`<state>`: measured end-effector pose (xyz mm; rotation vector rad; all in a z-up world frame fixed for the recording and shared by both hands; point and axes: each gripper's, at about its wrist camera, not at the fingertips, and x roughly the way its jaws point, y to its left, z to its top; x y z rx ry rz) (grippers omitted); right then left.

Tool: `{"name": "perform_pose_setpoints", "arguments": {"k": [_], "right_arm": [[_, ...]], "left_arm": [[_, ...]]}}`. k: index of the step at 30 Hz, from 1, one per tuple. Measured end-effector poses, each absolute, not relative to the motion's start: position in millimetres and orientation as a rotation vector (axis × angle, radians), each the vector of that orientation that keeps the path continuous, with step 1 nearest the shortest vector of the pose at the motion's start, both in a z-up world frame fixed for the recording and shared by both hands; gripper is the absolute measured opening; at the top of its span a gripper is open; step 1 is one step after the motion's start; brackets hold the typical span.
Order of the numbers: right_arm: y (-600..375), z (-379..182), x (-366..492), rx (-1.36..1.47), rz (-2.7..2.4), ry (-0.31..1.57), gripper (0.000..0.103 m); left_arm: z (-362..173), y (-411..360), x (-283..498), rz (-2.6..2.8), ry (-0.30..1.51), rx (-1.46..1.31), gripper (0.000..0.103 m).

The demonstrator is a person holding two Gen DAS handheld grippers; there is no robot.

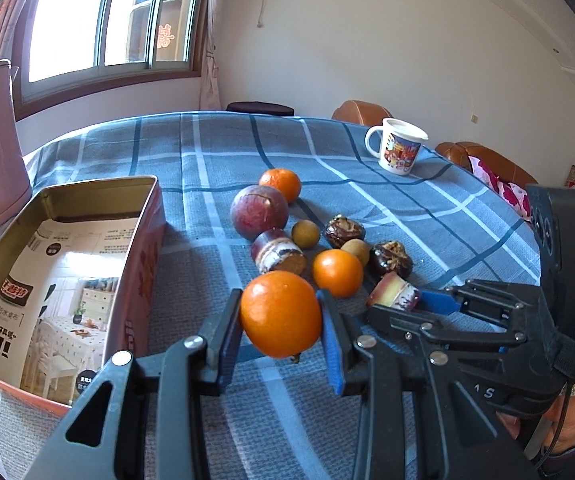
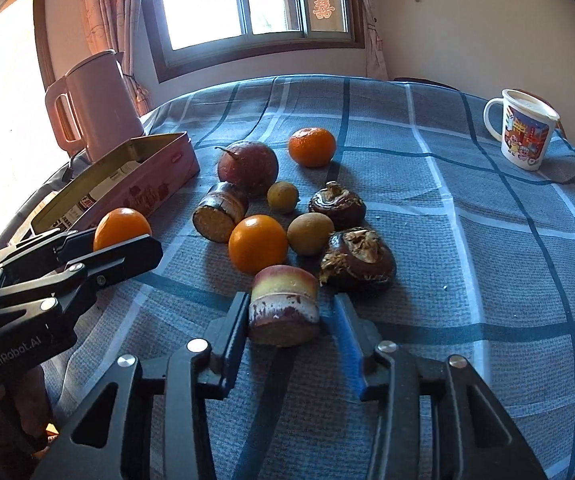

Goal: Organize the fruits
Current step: 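Grasp an orange with the left gripper while the right gripper grasps a cake-roll slice, then lift the orange and cake-roll slice and carry both toward the gold tin box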

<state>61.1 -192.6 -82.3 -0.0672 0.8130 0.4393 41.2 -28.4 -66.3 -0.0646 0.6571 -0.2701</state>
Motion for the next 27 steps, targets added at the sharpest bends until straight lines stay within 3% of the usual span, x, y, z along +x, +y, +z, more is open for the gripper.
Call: {"name": "perform_pose_setpoints", "arguments": {"k": [27], "right_arm": [[-196.7, -64.6, 36.9, -0.054, 0.494, 0.605, 0.036]], "left_arm": [[-57.0, -22.5, 25.9, -0.261, 0.540, -0.087, 0.037]]}}
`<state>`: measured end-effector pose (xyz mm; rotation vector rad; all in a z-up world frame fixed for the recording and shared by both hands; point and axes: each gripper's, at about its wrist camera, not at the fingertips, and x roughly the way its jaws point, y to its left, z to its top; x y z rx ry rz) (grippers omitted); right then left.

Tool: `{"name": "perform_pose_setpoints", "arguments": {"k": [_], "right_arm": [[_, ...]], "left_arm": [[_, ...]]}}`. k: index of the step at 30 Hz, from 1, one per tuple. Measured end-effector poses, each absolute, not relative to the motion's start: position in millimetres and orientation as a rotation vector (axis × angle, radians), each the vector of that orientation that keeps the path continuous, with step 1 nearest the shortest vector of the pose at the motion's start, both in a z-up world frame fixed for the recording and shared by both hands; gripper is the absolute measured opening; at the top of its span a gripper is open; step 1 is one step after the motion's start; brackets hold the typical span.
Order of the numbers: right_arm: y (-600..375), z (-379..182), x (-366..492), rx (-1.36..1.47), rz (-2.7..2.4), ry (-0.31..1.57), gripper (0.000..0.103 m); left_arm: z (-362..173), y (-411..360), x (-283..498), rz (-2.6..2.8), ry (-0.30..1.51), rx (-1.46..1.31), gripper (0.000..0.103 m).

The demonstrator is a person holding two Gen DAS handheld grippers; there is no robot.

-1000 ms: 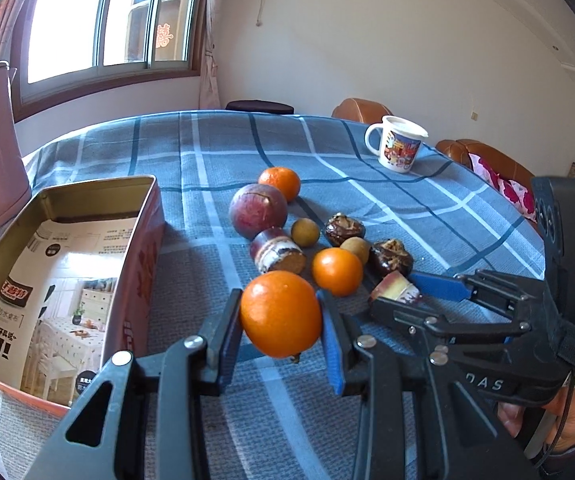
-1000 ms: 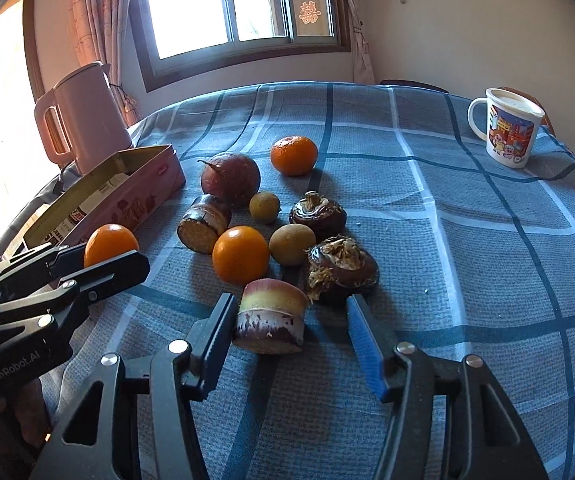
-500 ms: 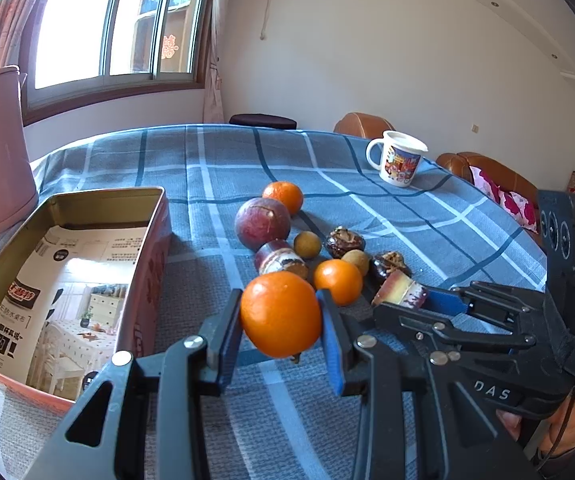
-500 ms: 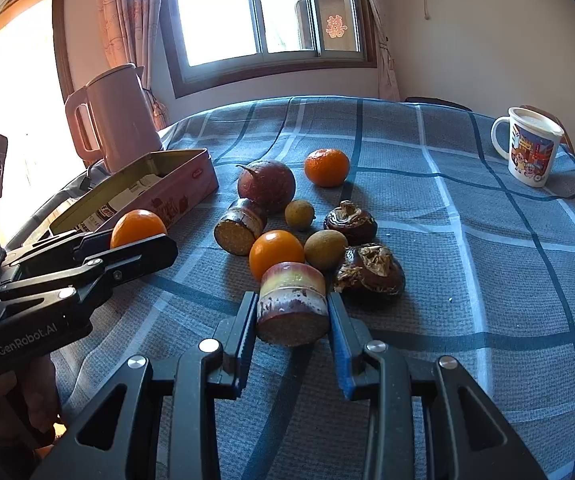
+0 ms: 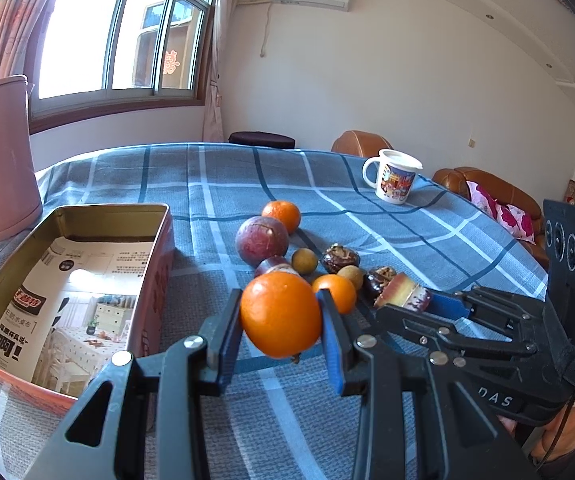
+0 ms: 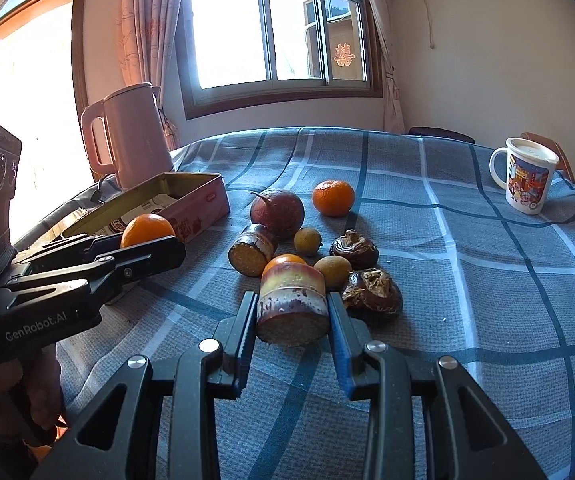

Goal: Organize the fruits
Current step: 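Lift the orange and cake-roll slice and carry both toward the gold tin box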

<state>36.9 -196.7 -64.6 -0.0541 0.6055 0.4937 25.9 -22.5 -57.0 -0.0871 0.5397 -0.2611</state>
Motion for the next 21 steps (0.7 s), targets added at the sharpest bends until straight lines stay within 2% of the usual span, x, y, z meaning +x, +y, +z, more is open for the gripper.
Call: {"name": "perform_pose_setpoints", "arguments": {"k": [21], "right_arm": [[-203.1, -58.3, 22.1, -0.047, 0.510, 0.493, 0.036]], "left_arm": [[-50.8, -23.5, 11.2, -0.250, 0.445, -0.071, 0.037]]}}
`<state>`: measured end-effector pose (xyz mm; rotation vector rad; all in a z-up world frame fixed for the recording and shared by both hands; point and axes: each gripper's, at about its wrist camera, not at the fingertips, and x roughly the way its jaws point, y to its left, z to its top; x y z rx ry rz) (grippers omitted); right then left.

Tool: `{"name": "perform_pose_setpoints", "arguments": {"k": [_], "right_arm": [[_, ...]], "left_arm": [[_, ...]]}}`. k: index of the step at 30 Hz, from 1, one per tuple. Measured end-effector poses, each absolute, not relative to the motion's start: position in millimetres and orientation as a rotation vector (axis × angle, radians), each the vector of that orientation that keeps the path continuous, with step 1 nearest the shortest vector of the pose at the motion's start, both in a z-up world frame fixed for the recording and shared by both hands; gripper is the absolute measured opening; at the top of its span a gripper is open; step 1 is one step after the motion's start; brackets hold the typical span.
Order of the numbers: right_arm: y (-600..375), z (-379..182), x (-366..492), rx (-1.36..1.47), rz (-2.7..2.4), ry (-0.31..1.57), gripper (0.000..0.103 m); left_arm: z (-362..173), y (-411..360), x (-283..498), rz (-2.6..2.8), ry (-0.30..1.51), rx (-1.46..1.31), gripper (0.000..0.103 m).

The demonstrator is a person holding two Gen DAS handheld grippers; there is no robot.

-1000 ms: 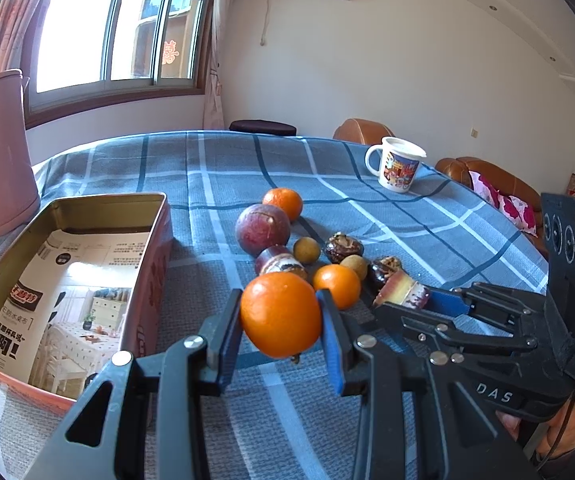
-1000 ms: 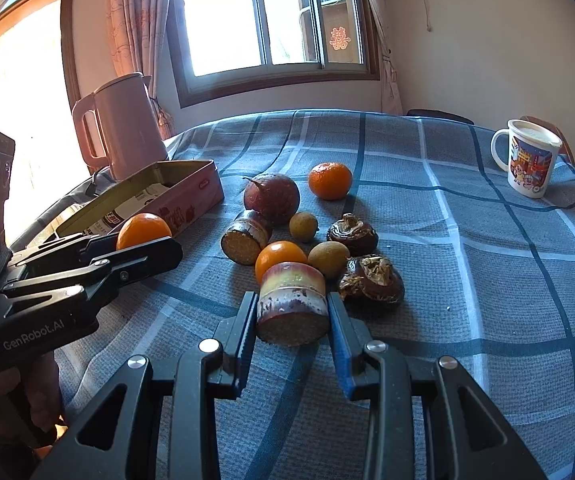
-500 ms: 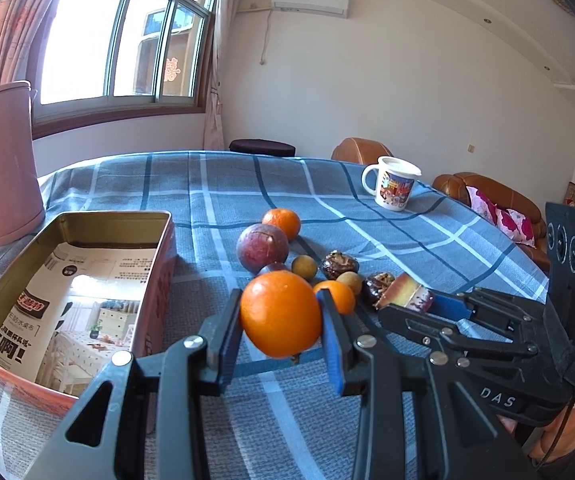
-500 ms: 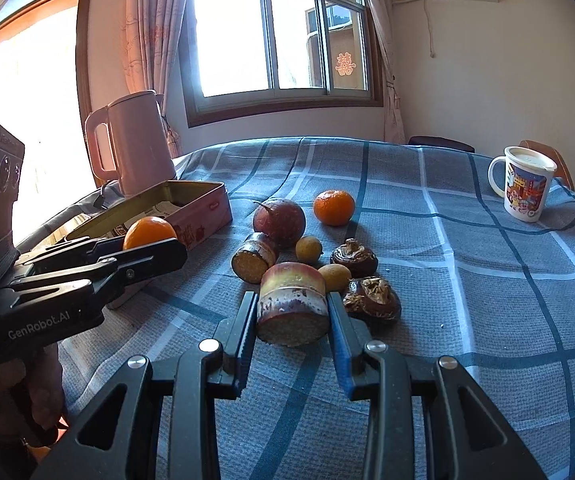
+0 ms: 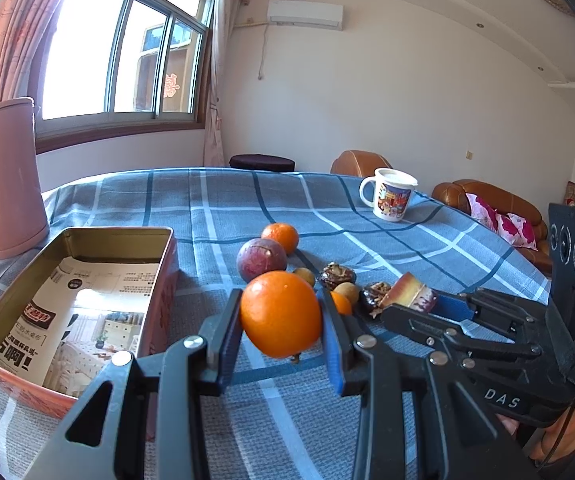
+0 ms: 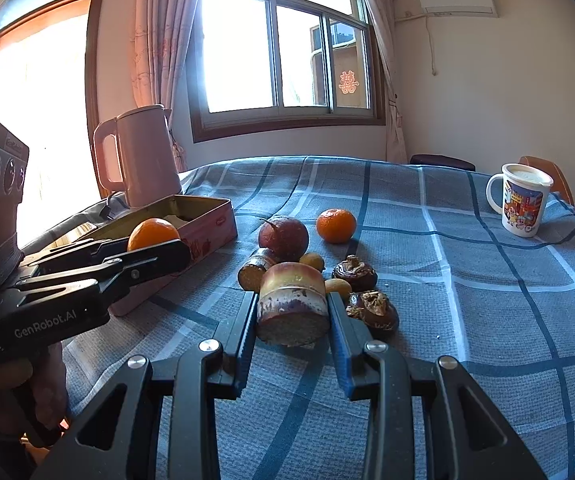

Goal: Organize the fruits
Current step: 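Lift the orange and cake-roll slice and carry both toward the gold tin box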

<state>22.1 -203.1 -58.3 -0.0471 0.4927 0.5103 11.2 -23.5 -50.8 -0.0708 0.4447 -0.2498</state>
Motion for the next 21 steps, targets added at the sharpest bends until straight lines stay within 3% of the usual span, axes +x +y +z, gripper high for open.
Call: {"name": "perform_pose_setpoints", "arguments": {"k": [21], "right_arm": [[-205.5, -54.6, 11.1, -0.049, 0.510, 0.405, 0.036]], "left_arm": [[-45.7, -23.2, 0.3, -0.228, 0.365, -0.057, 0.037]]}}
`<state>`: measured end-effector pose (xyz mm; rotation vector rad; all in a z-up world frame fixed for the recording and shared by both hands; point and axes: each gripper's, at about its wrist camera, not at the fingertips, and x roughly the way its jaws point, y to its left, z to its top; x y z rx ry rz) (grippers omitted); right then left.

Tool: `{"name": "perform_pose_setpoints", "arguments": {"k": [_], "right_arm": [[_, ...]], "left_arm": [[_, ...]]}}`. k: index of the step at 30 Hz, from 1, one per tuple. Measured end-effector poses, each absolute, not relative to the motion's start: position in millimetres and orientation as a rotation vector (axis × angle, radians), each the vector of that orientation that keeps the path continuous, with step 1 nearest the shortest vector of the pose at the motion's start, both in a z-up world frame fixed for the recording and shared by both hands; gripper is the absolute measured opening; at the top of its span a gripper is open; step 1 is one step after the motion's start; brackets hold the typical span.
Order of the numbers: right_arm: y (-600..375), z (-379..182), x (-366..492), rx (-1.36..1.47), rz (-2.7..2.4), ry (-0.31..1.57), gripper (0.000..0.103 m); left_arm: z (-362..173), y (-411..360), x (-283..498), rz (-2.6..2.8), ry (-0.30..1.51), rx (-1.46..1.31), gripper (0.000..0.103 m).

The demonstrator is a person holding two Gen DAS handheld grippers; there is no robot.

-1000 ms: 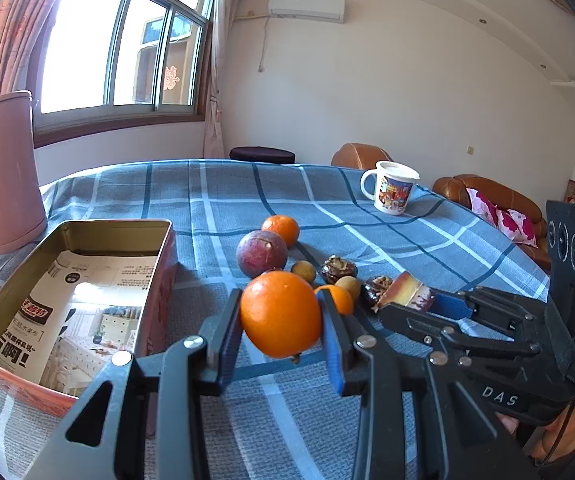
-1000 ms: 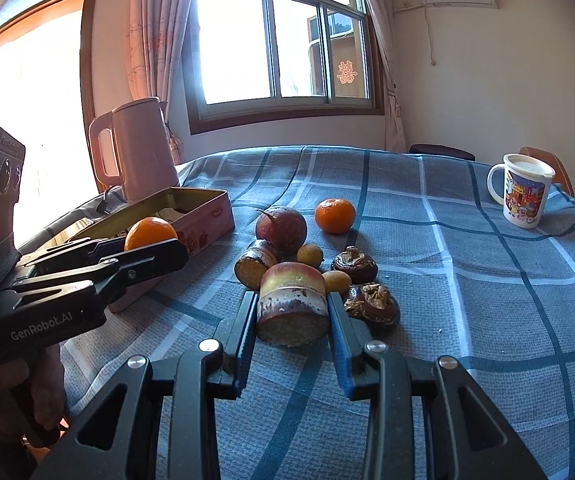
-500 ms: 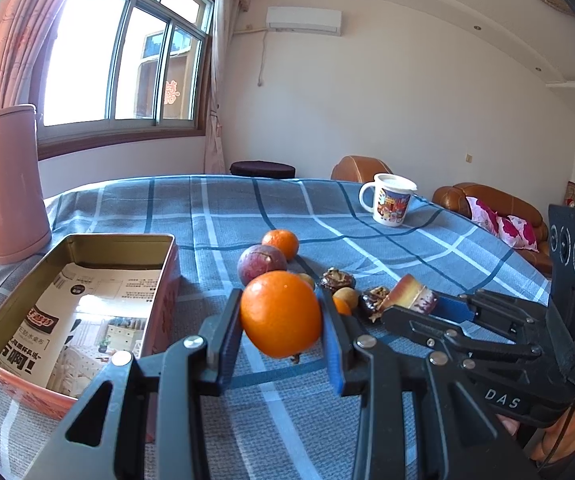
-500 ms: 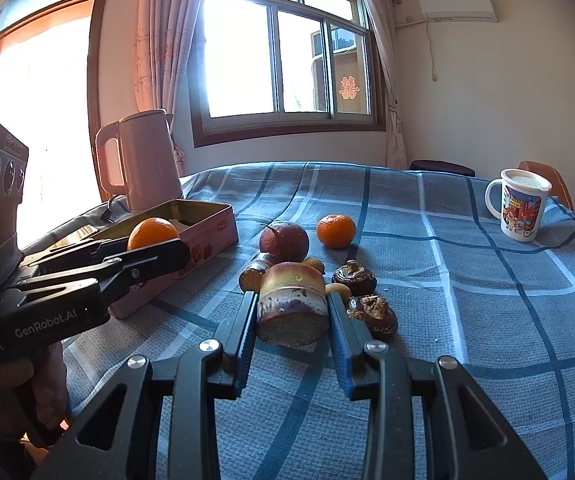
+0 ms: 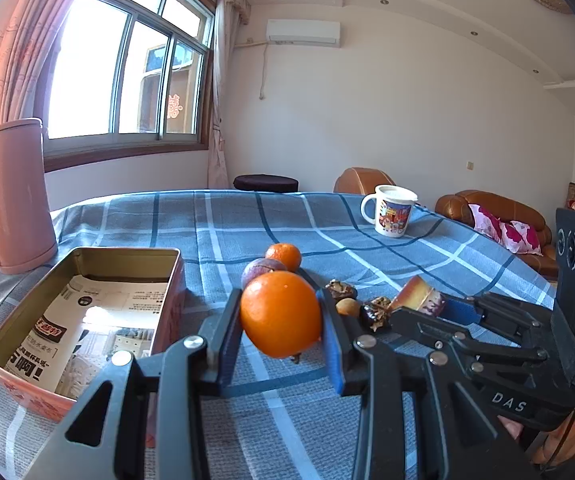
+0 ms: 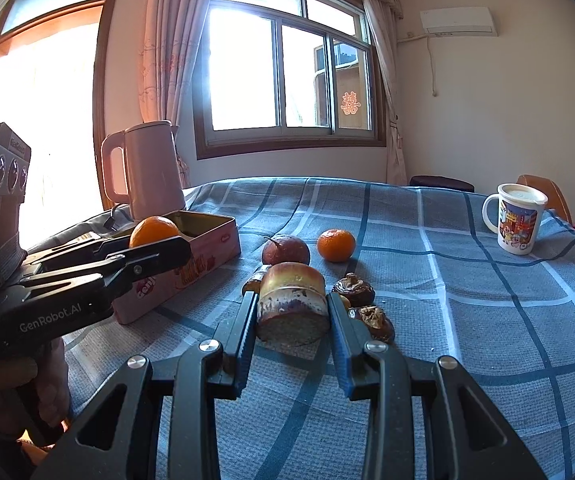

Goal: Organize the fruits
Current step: 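Lift the orange and cake-roll slice and carry both toward the gold tin box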

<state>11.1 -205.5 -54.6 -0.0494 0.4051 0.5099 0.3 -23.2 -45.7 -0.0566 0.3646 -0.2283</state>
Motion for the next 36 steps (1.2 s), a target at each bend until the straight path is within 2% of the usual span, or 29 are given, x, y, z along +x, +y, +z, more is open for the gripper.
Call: {"name": "perform_pose_setpoints", "arguments": {"k": [36], "right_arm": [[-202.1, -35.1, 6.0, -0.090, 0.502, 0.325, 0.036]], "left_arm": [[-21.0, -18.8, -18.9, -0.114, 0.224, 0.020, 0.037]]}}
